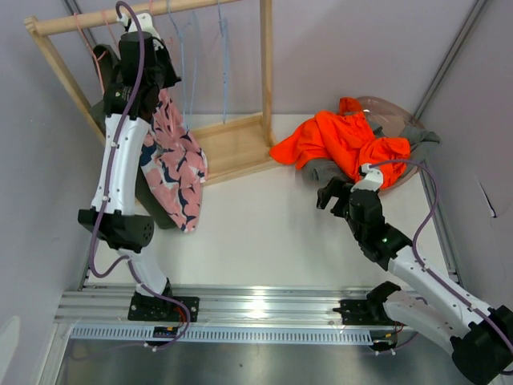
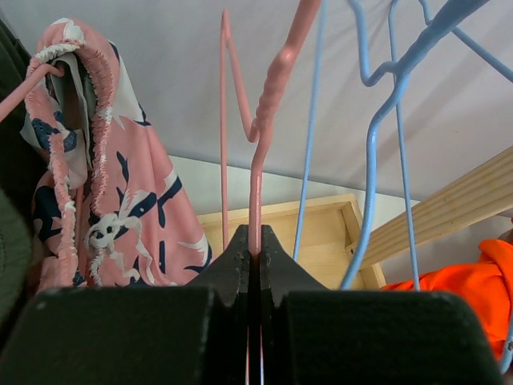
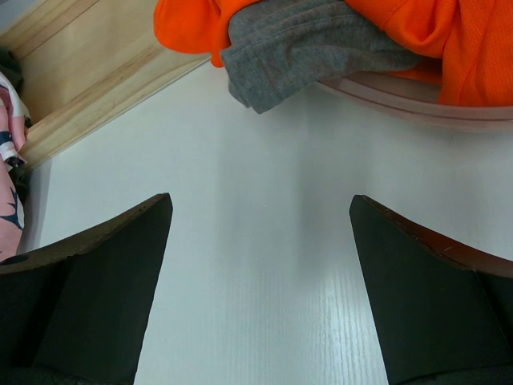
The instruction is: Remove the shorts from the hanger
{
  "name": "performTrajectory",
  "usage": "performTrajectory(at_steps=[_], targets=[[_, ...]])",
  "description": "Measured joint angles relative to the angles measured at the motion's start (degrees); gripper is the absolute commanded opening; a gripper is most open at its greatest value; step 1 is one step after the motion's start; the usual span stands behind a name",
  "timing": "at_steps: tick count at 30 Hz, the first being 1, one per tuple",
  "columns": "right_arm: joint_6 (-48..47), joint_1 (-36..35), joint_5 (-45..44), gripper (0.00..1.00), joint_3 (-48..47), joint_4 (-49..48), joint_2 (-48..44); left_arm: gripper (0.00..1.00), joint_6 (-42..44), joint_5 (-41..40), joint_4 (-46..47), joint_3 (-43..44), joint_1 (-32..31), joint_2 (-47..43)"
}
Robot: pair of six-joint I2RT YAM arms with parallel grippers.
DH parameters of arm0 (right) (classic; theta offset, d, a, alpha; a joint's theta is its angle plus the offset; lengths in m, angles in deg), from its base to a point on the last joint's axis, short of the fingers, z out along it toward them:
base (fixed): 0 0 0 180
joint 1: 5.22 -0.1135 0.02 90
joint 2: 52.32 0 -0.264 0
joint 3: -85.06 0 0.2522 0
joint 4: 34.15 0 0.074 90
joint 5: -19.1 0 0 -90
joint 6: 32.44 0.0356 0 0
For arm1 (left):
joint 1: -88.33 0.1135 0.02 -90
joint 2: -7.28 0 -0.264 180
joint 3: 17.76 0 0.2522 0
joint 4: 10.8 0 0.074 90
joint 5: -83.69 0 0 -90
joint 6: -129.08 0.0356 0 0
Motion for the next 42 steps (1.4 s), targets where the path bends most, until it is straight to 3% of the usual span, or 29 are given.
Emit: performTrajectory(at_steps=[3, 6, 7, 10, 13, 18, 23, 27, 31, 37, 38, 42], targets=[[0.13, -1.81, -1.51, 0.99, -0.13, 1.09, -1.16, 0.04, -0.37, 0.59, -0.52, -0.09, 0.00, -0.50], [0.17, -3.61, -3.02, 0.99, -0.35, 2.08, -2.10, 0.17, -0.61, 1.64, -0.92, -0.79, 0.02, -1.70], [0.17, -4.24, -3.58, 0.99, -0.55, 2.62, -2.40, 0.31, -0.66, 2.23, -1.09, -1.40, 0.02, -2.51], [0.15, -5.79, -5.05, 0.99, -1.09, 4.04, -3.17, 0.59, -0.22, 3.89, -2.29, -5.01, 0.02, -6.54], [0.15, -7.15, -6.43, 0.99, -1.68, 5.09, -3.76, 0.75, 0.07, 4.81, -3.02, -7.98, 0.02, -11.17], [0.20, -8.76, -7.65, 0.99, -2.56, 6.62, -3.93, 0.81, 0.52, 4.04, -3.41, -9.07, 0.04, -19.21], [0.13, -10.54, -8.59, 0.99, -3.69, 8.41, -3.93, 0.80, 1.29, 1.66, -1.44, -12.15, 2.62, -26.91], [-0.15, -11.13, -9.01, 0.99, -4.76, 9.51, -4.04, 0.78, 1.27, 0.59, -0.92, -12.90, 5.64, -27.69], [-0.59, -11.19, -9.53, 0.99, -5.60, 11.08, -4.87, 0.74, 1.22, -0.83, -0.55, -12.72, 6.43, -24.50], [-1.46, -11.19, -10.51, 0.99, -5.62, 11.85, -6.64, 0.64, 0.61, -0.46, -2.58, -8.79, 10.97, -12.48], [-1.51, -11.19, -10.69, 0.99, -5.62, 11.89, -6.86, 0.61, 0.48, -0.42, -3.21, -7.30, 11.58, -10.16], [-1.62, -11.21, -11.06, 0.99, -5.60, 12.02, -7.15, 0.11, -0.57, 0.20, -4.81, -2.69, 12.85, -4.24]])
